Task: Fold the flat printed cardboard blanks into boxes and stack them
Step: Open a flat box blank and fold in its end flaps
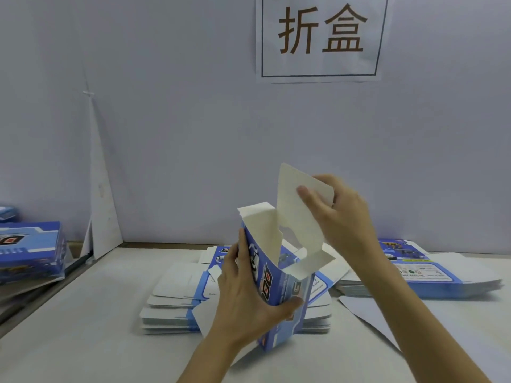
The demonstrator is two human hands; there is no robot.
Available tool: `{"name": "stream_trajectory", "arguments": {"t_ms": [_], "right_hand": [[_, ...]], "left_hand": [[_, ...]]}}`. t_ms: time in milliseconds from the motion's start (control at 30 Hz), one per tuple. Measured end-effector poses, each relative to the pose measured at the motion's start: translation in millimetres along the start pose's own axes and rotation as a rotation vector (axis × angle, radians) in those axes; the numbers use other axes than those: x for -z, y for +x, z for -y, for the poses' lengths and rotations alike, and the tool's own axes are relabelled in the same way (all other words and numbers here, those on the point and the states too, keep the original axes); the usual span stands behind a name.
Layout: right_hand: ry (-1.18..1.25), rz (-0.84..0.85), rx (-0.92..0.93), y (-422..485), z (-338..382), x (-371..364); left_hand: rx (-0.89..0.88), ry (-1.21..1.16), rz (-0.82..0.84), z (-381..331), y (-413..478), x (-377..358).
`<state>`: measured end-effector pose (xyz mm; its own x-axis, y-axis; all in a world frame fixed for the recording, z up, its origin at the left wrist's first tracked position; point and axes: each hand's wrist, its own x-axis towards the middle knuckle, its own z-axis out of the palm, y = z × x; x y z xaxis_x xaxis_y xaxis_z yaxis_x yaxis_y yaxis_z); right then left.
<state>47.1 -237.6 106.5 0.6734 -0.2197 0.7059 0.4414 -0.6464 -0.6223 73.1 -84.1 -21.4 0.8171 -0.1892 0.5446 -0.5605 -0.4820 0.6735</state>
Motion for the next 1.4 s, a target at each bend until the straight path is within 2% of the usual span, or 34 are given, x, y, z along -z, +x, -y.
{"name": "stream_trajectory", "arguments": {"t_ms": [67,167,233,267,333,400,500,633,767,900,967,1033,1067,1167,1300,1400], "right_hand": [[0.104,-0.049,-0.12,11.1,-14.0,-2.4],[0.562,-0.075,-0.644,3.1,-42.8,1.2],[0.686,0.03,-1.017,-20.6,-62.7,-6.7],[0.726,0.124,-1.145,-35.0,-68.7,-12.7],[0.802,0.262,-1.264,-56.1,-69.8,-23.1],[0.795,0.246,-1.224,-56.2,-67.3,-24.2],[0.737,0.098,-1.073,-34.7,-62.2,-14.1],[0.518,0.008,-0.673,-10.0,-56.1,4.6],[0.157,-0.057,-0.285,4.2,-50.4,13.5],[-0.038,-0.122,0.008,6.8,-39.9,8.6],[-0.14,-0.144,0.093,7.7,-31.2,5.9],[-0.124,-0.13,0.089,11.6,-22.3,6.6],[-0.041,-0.104,0.043,14.4,-17.2,7.7],[0.227,0.004,-0.194,21.3,3.6,8.5],[0.133,0.184,-0.35,25.1,13.5,4.1],[0.039,0.133,-0.258,27.6,10.8,-1.7]], "left_hand": [[0.018,-0.053,0.006,1.5,0.3,-0.2],[0.018,-0.095,-0.001,2.5,1.3,-2.8],[0.021,-0.117,-0.022,1.5,0.5,-7.0],[0.014,-0.103,-0.032,1.7,-0.7,-9.7],[0.004,-0.059,-0.051,1.6,-3.1,-12.2],[0.008,-0.062,-0.06,1.8,-3.5,-10.9],[-0.008,-0.077,-0.038,3.8,-3.4,-6.4],[-0.064,-0.021,-0.022,6.5,-3.3,-12.8],[-0.076,0.015,-0.012,9.4,-3.0,-15.5],[-0.031,0.011,-0.088,4.0,-5.4,-19.6],[0.012,0.015,-0.117,-1.3,-8.0,-22.7],[0.025,0.006,-0.152,-4.5,-10.5,-24.9],[0.026,0.002,-0.168,-5.4,-11.1,-25.9],[0.041,0.007,-0.181,-12.0,-12.7,-28.1],[0.051,0.033,-0.172,-19.5,-16.1,-30.4],[0.079,0.04,-0.183,-20.1,-16.0,-30.4]]}}
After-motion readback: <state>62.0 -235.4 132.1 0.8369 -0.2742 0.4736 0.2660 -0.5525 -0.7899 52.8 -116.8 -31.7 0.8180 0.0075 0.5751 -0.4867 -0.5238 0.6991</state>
